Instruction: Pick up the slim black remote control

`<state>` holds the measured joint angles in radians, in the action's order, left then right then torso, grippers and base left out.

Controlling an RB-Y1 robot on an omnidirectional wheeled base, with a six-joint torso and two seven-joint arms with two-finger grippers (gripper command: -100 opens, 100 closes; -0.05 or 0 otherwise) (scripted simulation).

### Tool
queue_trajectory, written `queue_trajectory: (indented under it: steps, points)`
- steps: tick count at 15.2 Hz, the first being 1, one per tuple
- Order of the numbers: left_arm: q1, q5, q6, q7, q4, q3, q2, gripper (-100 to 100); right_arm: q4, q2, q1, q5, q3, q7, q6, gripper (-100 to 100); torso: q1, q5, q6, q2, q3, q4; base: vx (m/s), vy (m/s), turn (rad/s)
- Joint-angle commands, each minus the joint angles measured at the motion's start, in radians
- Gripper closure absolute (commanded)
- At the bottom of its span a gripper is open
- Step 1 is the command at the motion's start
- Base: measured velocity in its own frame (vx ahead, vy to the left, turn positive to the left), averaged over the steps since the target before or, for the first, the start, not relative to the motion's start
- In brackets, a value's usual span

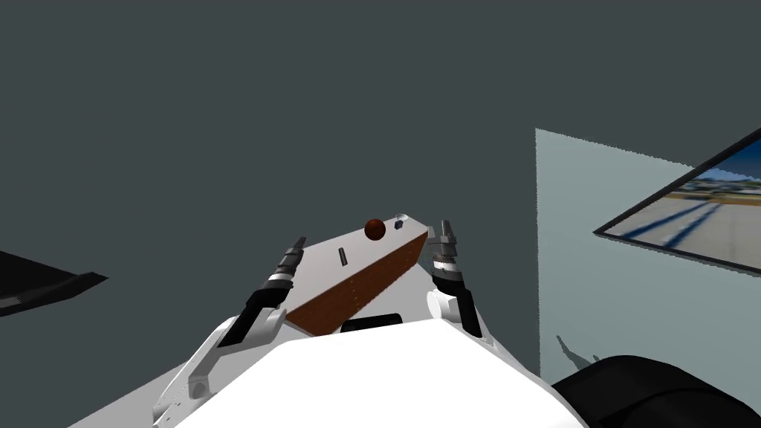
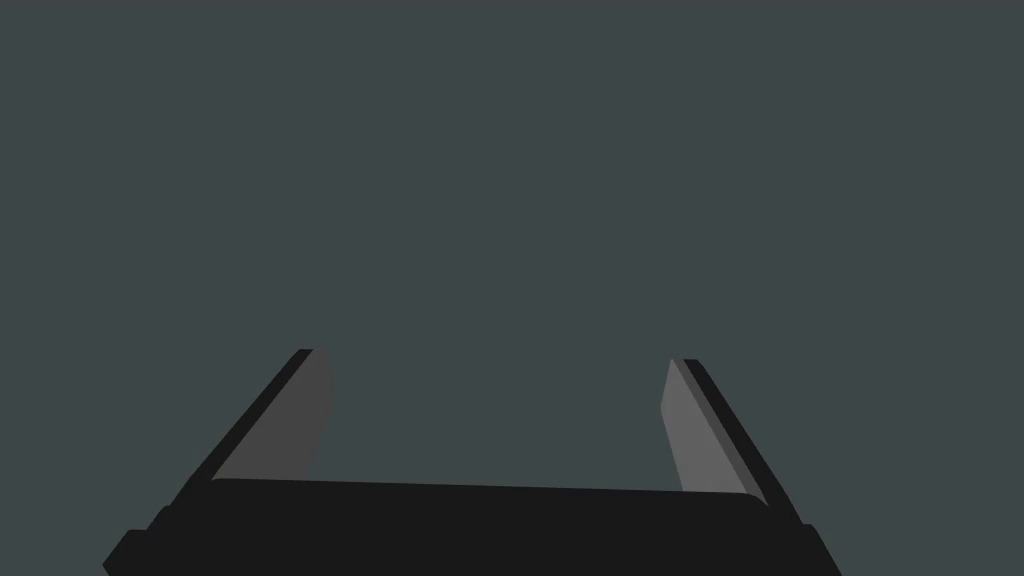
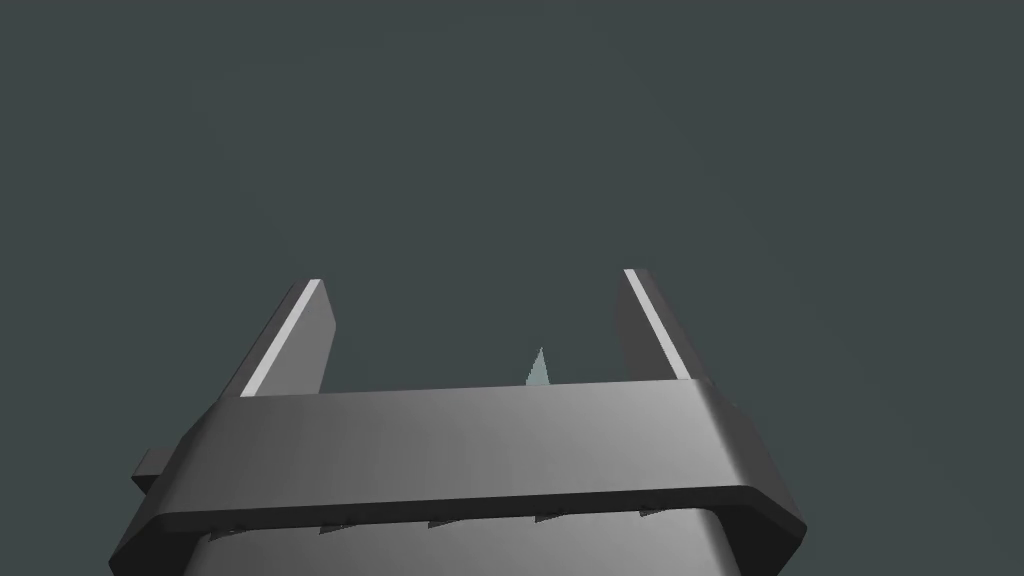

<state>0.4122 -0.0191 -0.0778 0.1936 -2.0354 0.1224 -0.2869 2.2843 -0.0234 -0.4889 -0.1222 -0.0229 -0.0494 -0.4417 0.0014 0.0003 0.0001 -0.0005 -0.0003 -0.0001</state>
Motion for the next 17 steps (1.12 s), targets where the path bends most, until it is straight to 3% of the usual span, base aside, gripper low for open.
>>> queue_trajectory:
  steps: [1, 6, 7, 10, 11, 13, 14, 17]
  points:
    - [-0.02, -0.012, 0.05, 0.038, 0.036, 0.017, -0.01, -100, 0.0, 0.0, 0.0, 0.0, 0.0, 0.0, 0.0, 0, 0.0, 0.0, 0.0, 0.0, 0.0, 0.0, -0.002, 0.014, -0.24]
    - [-0.036, -0.027, 0.147, 0.067, 0.064, 0.036, -0.023, -100, 0.0, 0.0, 0.0, 0.0, 0.0, 0.0, 0.0, 0, 0.0, 0.0, 0.0, 0.0, 0.0, 0.0, -0.002, 0.018, -0.175]
    - [-0.053, -0.042, 0.173, 0.097, 0.093, 0.055, -0.036, -100, 0.0, 0.0, 0.0, 0.0, 0.0, 0.0, 0.0, 0, 0.0, 0.0, 0.0, 0.0, 0.0, 0.0, 0.0, 0.019, -0.214]
    - [-0.053, -0.042, 0.214, 0.097, 0.093, 0.055, -0.036, -100, 0.0, 0.0, 0.0, 0.0, 0.0, 0.0, 0.0, 0, 0.0, 0.0, 0.0, 0.0, 0.0, 0.0, 0.0, 0.017, -0.104]
    - [-0.07, -0.057, 0.249, 0.128, 0.122, 0.075, -0.047, -100, 0.0, 0.0, 0.0, 0.0, 0.0, 0.0, 0.0, 0, 0.0, 0.0, 0.0, 0.0, 0.0, 0.0, 0.001, 0.004, -0.204]
    - [-0.07, -0.057, 0.282, 0.128, 0.122, 0.075, -0.047, -100, 0.0, 0.0, 0.0, 0.0, 0.0, 0.0, 0.0, 0, 0.0, 0.0, 0.0, 0.0, 0.0, 0.0, -0.002, 0.016, -0.178]
    - [-0.087, -0.072, 0.311, 0.159, 0.152, 0.096, -0.058, -100, 0.0, 0.0, 0.0, 0.0, 0.0, 0.0, 0.0, 0, 0.0, 0.0, 0.0, 0.0, 0.0, 0.0, -0.002, 0.017, -0.236]
    - [-0.087, -0.072, 0.351, 0.159, 0.152, 0.096, -0.058, -100, 0.0, 0.0, 0.0, 0.0, 0.0, 0.0, 0.0, 0, 0.0, 0.0, 0.0, 0.0, 0.0, 0.0, -0.002, 0.019, -0.118]
